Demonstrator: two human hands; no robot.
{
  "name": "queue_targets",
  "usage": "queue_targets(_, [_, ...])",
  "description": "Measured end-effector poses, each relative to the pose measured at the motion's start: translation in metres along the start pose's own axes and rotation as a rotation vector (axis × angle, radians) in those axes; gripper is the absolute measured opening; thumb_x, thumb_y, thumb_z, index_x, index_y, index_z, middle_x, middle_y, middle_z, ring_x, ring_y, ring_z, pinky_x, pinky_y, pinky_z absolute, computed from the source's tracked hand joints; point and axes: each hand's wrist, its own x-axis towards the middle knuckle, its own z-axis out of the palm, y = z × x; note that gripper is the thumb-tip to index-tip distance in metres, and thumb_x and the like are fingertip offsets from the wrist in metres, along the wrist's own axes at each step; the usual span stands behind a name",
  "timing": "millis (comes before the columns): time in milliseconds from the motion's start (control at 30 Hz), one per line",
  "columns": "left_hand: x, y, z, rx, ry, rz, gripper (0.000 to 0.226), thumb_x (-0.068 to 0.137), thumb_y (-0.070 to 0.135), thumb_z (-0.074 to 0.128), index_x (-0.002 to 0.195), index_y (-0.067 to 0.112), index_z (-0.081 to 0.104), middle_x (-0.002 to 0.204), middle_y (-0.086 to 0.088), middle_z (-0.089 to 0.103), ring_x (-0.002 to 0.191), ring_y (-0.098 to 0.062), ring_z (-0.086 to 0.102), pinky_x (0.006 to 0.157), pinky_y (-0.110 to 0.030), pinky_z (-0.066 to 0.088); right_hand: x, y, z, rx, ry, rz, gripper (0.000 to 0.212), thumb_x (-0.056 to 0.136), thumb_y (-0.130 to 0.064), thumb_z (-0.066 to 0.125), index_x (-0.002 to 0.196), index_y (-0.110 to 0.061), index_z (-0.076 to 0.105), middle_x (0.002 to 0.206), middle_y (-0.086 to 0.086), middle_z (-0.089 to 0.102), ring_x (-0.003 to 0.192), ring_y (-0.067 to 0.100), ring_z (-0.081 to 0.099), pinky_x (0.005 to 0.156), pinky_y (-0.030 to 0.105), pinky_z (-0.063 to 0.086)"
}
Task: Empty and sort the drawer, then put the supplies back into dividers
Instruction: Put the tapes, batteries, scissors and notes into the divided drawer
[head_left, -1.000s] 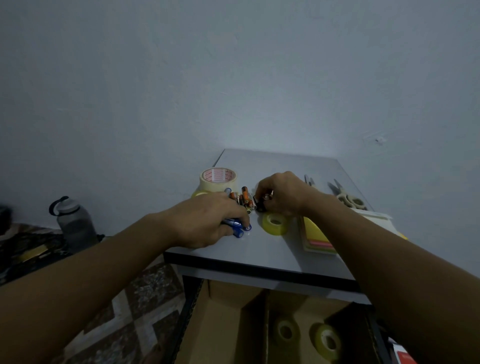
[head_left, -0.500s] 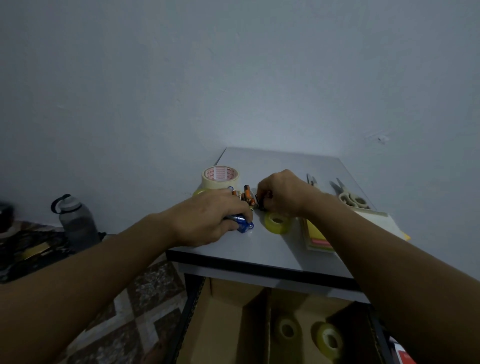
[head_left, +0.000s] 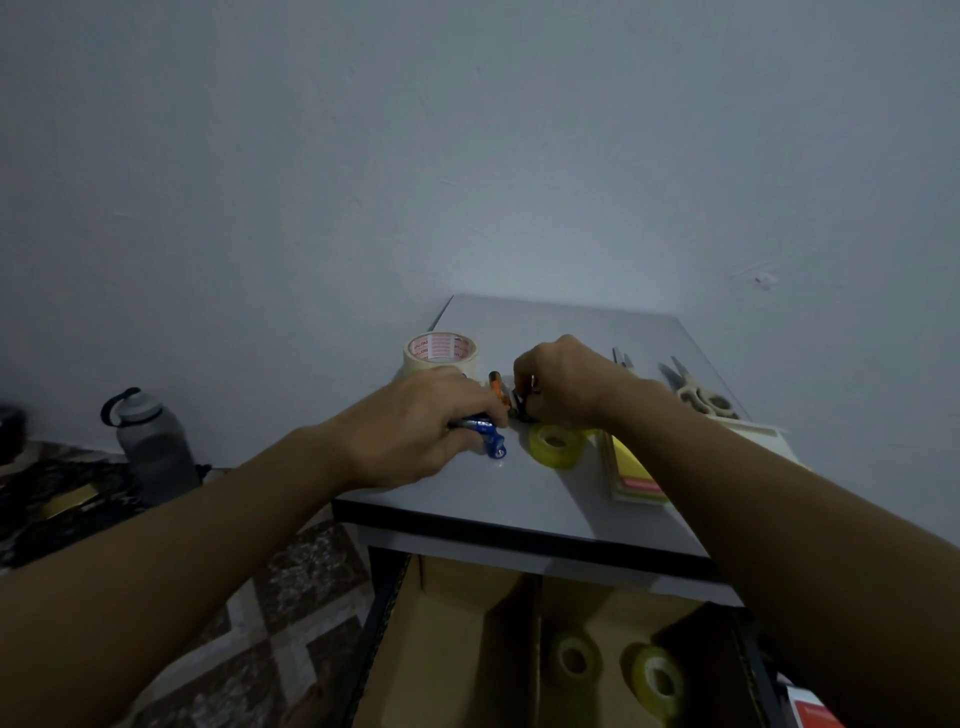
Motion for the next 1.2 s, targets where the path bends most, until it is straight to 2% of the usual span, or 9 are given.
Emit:
queue_targets(167, [-0.001, -0.001, -0.001, -0.01, 0.004, -0.016, 0.02, 0.09, 0.021, 0.071, 0.11, 0.027, 0.069, 0.093, 0.018, 0.06, 0.09, 0.003, 0.052, 0.074, -0.009, 0.034, 0.002, -0.001, 0.001, -0.01, 0.001, 0.017, 0.012, 0.085, -0.014, 0.066, 0.098, -0.015, 0.068, 0.092, 0.006, 0.065, 0.081, 0.021, 0.061, 0.056, 0.022, 0.039])
queue_targets(333, [-0.002, -0.004, 0.001, -0.049, 0.008, -0.033, 0.024, 0.089, 0.02, 0.073, 0.111, 0.027, 0.07, 0.097, 0.014, 0.065, 0.091, 0.0, 0.054, 0.078, -0.009, 0.037, 0.005, -0.001, -0.002, -0.004, -0.018, 0.021, 0.012, 0.087, -0.015, 0.066, 0.098, -0.017, 0.069, 0.096, 0.005, 0.067, 0.086, 0.021, 0.064, 0.067, 0.025, 0.05])
queue_targets(533, [-0.002, -0.006, 0.003, -0.069, 0.037, -0.043, 0.023, 0.089, 0.022, 0.072, 0.11, 0.029, 0.069, 0.102, 0.013, 0.069, 0.098, -0.007, 0.058, 0.088, -0.033, 0.049, -0.001, 0.001, -0.002, 0.016, 0.041, 0.011, 0.012, 0.09, -0.012, 0.062, 0.1, -0.015, 0.069, 0.096, 0.005, 0.067, 0.086, 0.02, 0.061, 0.068, 0.025, 0.047])
queue_targets(633, [-0.004, -0.005, 0.003, -0.077, 0.052, -0.057, 0.024, 0.089, 0.021, 0.072, 0.11, 0.031, 0.068, 0.101, 0.013, 0.068, 0.099, -0.009, 0.056, 0.087, -0.04, 0.05, -0.005, 0.002, -0.002, 0.044, 0.086, 0.012, 0.014, 0.091, -0.011, 0.061, 0.102, -0.015, 0.069, 0.1, 0.006, 0.069, 0.085, 0.018, 0.06, 0.069, 0.023, 0.046])
queue_targets(733, [-0.006, -0.004, 0.001, -0.07, 0.069, -0.063, 0.025, 0.088, 0.022, 0.072, 0.11, 0.033, 0.068, 0.097, 0.013, 0.066, 0.097, -0.01, 0.052, 0.083, -0.04, 0.05, -0.009, 0.001, -0.006, 0.086, 0.119, 0.006, 0.018, 0.093, -0.012, 0.061, 0.109, -0.014, 0.068, 0.104, 0.007, 0.07, 0.09, 0.019, 0.064, 0.074, 0.024, 0.05])
queue_targets(833, [-0.008, 0.0, -0.002, -0.047, 0.1, -0.05, 0.026, 0.089, 0.022, 0.071, 0.111, 0.035, 0.066, 0.101, 0.012, 0.067, 0.098, -0.01, 0.053, 0.082, -0.04, 0.05, -0.014, 0.003, -0.01, 0.165, 0.165, 0.032, 0.024, 0.092, -0.012, 0.062, 0.116, -0.016, 0.06, 0.105, 0.009, 0.069, 0.09, 0.023, 0.066, 0.079, 0.035, 0.057])
queue_targets(1000, [-0.011, 0.01, -0.01, -0.048, 0.196, -0.043, 0.028, 0.09, 0.02, 0.071, 0.115, 0.031, 0.068, 0.104, 0.016, 0.068, 0.089, -0.006, 0.061, 0.075, -0.036, 0.056, -0.027, 0.003, -0.019, 0.26, 0.213, 0.074, 0.029, 0.091, -0.013, 0.066, 0.112, -0.015, 0.046, 0.101, 0.014, 0.065, 0.087, 0.029, 0.064, 0.077, 0.044, 0.058])
queue_targets(1100, [-0.019, 0.018, -0.016, -0.075, 0.209, -0.075, 0.027, 0.09, 0.016, 0.071, 0.116, 0.024, 0.07, 0.101, 0.016, 0.066, 0.087, -0.005, 0.062, 0.075, -0.032, 0.055, -0.038, 0.001, -0.027, 0.286, 0.232, 0.104, 0.026, 0.09, -0.017, 0.069, 0.103, -0.016, 0.047, 0.098, 0.012, 0.062, 0.08, 0.024, 0.063, 0.064, 0.034, 0.054])
queue_targets(1200, [-0.034, 0.03, -0.019, -0.149, 0.244, -0.153, 0.024, 0.09, 0.014, 0.071, 0.112, 0.023, 0.072, 0.102, 0.01, 0.071, 0.088, -0.005, 0.066, 0.074, -0.023, 0.053, -0.055, -0.002, -0.034, 0.289, 0.246, 0.135, 0.02, 0.09, -0.02, 0.07, 0.097, -0.016, 0.052, 0.091, 0.006, 0.062, 0.07, 0.013, 0.057, 0.053, 0.022, 0.04])
